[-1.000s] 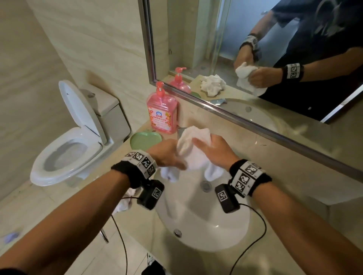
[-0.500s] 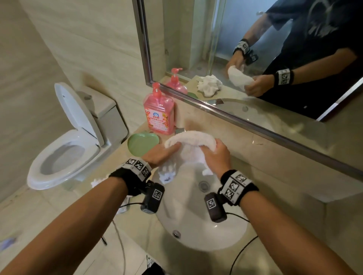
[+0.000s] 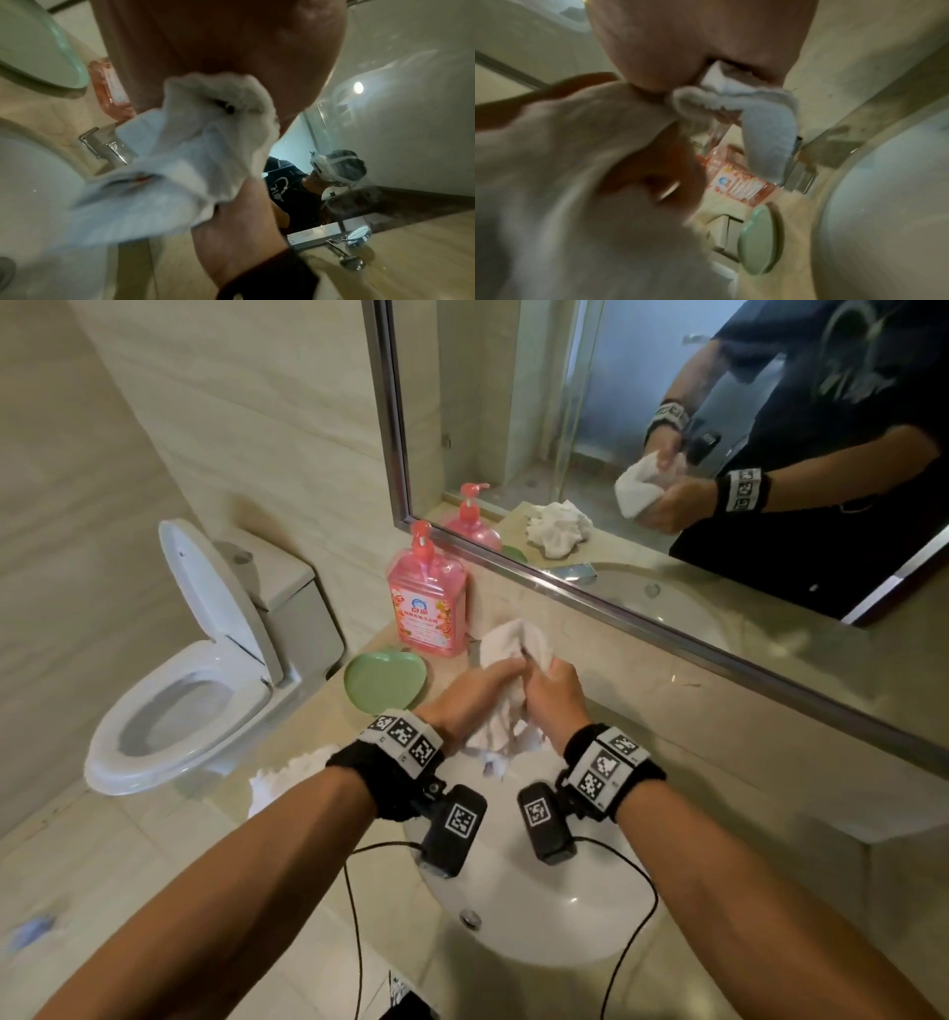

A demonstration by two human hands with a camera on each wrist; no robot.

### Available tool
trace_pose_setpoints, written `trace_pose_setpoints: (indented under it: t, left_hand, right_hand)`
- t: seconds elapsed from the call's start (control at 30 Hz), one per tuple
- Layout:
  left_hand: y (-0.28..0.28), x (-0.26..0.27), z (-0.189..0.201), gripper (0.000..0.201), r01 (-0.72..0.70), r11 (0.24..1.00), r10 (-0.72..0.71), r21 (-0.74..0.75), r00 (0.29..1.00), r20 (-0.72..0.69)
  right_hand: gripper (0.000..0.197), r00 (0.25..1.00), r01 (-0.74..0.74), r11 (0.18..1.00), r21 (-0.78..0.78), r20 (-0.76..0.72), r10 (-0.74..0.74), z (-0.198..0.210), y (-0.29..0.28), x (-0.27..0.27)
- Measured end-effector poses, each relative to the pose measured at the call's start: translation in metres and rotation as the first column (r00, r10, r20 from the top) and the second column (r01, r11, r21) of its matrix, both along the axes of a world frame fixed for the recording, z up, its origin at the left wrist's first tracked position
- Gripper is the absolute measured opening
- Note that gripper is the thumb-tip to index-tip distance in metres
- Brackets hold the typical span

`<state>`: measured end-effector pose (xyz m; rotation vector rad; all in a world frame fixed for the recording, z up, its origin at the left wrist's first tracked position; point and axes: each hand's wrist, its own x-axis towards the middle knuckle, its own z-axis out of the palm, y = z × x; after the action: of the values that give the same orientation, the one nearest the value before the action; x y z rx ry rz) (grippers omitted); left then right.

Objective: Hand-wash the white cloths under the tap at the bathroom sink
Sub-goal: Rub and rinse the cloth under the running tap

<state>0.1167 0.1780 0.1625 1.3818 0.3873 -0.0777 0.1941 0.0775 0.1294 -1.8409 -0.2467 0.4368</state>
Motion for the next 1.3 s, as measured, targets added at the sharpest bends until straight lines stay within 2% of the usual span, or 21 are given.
trace_pose_setpoints:
  t: [0.07, 0.1, 0.13, 0.17, 0.2, 0.23, 0.3, 0.4, 0.43, 0.5, 0.57, 0.63, 0.7, 0.8, 0.83, 0.93, 1.03, 1.13, 1.17, 1.23, 1.3]
  left_hand:
    - [0.01, -0.002, 0.0, 0.048, 0.192, 0.931, -0.16, 0.31, 0.979, -0.127]
    - [0.021, -0.002, -0.001, 0.055, 0.282, 0.787, -0.2, 0.549, 0.958, -0.205]
    - [0.031, -0.002, -0.003, 0.065, 0.327, 0.584, -0.189, 0.743, 0.945, -0.268]
    - [0.04, -0.005, -0.005, 0.082, 0.307, 0.415, -0.152, 0.856, 0.951, -0.268]
    - [0.046, -0.009, -0.009, 0.102, 0.267, 0.328, -0.141, 0.906, 0.962, -0.233]
    - [0.05, -0.012, -0.013, 0.116, 0.244, 0.278, -0.144, 0.929, 0.967, -0.211]
    - [0.052, -0.017, -0.021, 0.127, 0.268, 0.182, -0.172, 0.946, 0.956, -0.238]
    - [0.053, -0.014, -0.026, 0.141, 0.373, 0.098, -0.206, 0.923, 0.915, -0.348]
    - [0.053, -0.013, -0.026, 0.141, 0.408, 0.089, -0.219, 0.908, 0.898, -0.382]
    - [0.053, -0.015, -0.023, 0.118, 0.442, 0.01, -0.224, 0.897, 0.875, -0.429]
    - [0.055, -0.021, -0.019, 0.072, 0.36, -0.037, -0.241, 0.932, 0.902, -0.358]
    - [0.059, -0.026, -0.017, 0.045, 0.214, 0.013, -0.275, 0.977, 0.94, -0.202]
    - [0.061, -0.028, -0.015, 0.042, 0.067, -0.006, -0.301, 0.998, 0.951, -0.065]
    - [0.062, -0.027, -0.007, 0.047, 0.002, -0.017, -0.322, 1.0, 0.947, -0.007]
    - [0.062, -0.026, -0.002, 0.041, -0.017, 0.056, -0.337, 0.998, 0.941, 0.035]
    - [0.073, -0.022, 0.012, 0.01, -0.011, 0.441, -0.228, 0.898, 0.966, 0.124]
    - [0.08, -0.022, 0.014, 0.029, 0.144, 0.612, -0.142, 0.778, 0.987, -0.072]
    - [0.064, -0.021, 0.008, 0.041, 0.014, 0.88, 0.008, 0.474, 0.999, -0.044]
    - [0.055, -0.016, 0.007, 0.041, -0.074, 0.941, 0.084, 0.331, 0.996, -0.016]
    - [0.035, -0.006, 0.008, 0.036, -0.199, 0.974, 0.197, 0.11, 0.98, 0.028]
    - [0.015, -0.001, 0.009, 0.033, -0.204, 0.973, 0.2, 0.105, 0.979, 0.045]
  right_hand:
    - [0.009, 0.988, -0.13, 0.973, -0.19, 0.053, 0.142, -0.002, -0.013, 0.012]
    - [0.018, 0.976, -0.175, 0.942, -0.286, 0.076, 0.204, -0.003, -0.018, 0.015]
    - [0.035, 0.966, -0.203, 0.918, -0.34, 0.084, 0.245, -0.003, -0.023, 0.017]
    - [0.051, 0.959, -0.23, 0.914, -0.333, 0.079, 0.271, -0.001, -0.028, 0.017]
    - [0.065, 0.949, -0.269, 0.915, -0.299, 0.078, 0.304, 0.002, -0.033, 0.018]
    - [0.074, 0.924, -0.336, 0.902, -0.272, 0.091, 0.371, 0.005, -0.037, 0.018]
    - [0.082, 0.806, -0.485, 0.785, -0.385, 0.152, 0.572, 0.01, -0.043, 0.016]
    - [0.056, 0.569, -0.473, 0.489, -0.733, 0.169, 0.805, 0.009, -0.04, 0.007]
    - [0.041, 0.531, -0.444, 0.445, -0.778, 0.172, 0.83, 0.008, -0.039, 0.006]
    - [0.022, 0.535, -0.45, 0.46, -0.765, 0.181, 0.825, 0.008, -0.039, 0.009]
    - [0.027, 0.57, -0.462, 0.497, -0.734, 0.183, 0.801, 0.01, -0.04, 0.014]
    - [0.028, 0.614, -0.396, 0.559, -0.728, 0.243, 0.751, 0.017, -0.041, 0.019]
    - [0.025, 0.637, -0.35, 0.661, -0.664, 0.348, 0.687, 0.026, -0.041, 0.02]
    - [0.02, 0.759, -0.402, 0.837, -0.37, 0.377, 0.531, 0.04, -0.039, 0.018]
    - [0.017, 0.788, -0.391, 0.868, -0.306, 0.375, 0.487, 0.044, -0.038, 0.017]
    - [0.019, 0.873, -0.327, 0.927, -0.184, 0.318, 0.371, 0.045, -0.036, 0.016]
    - [0.034, 0.961, -0.206, 0.97, -0.126, 0.16, 0.225, 0.041, -0.035, 0.021]
    - [0.037, 0.996, -0.065, 0.993, -0.096, 0.046, 0.07, 0.029, -0.028, 0.011]
    - [0.036, 0.997, -0.036, 0.997, -0.073, 0.062, 0.041, 0.025, -0.02, 0.0]
    - [0.04, 0.982, -0.084, 0.995, -0.045, 0.164, 0.091, 0.016, 0.002, -0.026]
    - [0.042, 0.973, -0.073, 0.997, -0.009, 0.221, 0.073, 0.019, 0.017, -0.037]
